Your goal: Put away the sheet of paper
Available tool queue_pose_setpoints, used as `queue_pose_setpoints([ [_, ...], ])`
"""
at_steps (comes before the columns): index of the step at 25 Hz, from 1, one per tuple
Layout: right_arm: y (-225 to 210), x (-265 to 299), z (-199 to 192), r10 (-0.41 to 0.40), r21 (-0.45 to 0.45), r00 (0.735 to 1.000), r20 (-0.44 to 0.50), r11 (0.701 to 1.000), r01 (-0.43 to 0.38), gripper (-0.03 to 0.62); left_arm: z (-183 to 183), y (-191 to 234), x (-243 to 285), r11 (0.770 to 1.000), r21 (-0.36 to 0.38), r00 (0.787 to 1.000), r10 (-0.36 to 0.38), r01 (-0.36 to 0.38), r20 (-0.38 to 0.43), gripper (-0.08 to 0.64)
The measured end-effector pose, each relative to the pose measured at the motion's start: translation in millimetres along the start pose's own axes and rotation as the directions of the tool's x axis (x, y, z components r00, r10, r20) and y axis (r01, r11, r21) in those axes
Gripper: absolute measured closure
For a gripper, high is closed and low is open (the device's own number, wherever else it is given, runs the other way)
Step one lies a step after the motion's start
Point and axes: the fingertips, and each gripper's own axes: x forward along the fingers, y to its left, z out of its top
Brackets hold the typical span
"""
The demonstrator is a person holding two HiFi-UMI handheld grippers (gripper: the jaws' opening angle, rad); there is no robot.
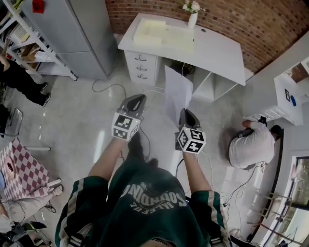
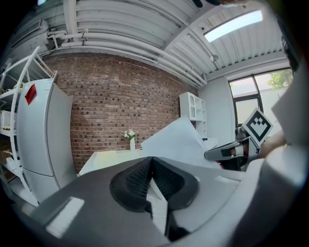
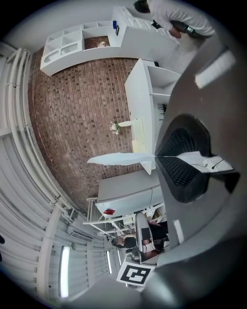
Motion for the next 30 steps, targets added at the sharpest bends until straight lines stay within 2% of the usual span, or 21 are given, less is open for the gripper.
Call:
queue_pose_setpoints([
  [16, -2, 112, 46, -0.105, 0.030, 0.995, -0.006, 0.994, 0.105, 0.591, 11, 85, 99, 0.990, 0.014, 0.990, -0.140, 0.140, -0.015, 0.549],
  [30, 22, 192, 61, -0.159, 0.064, 0.987, -0.004, 0.985, 0.159, 0.591, 10, 173, 130, 0.981, 0.024, 0.982, -0.190, 0.190, -0.017, 0.549],
])
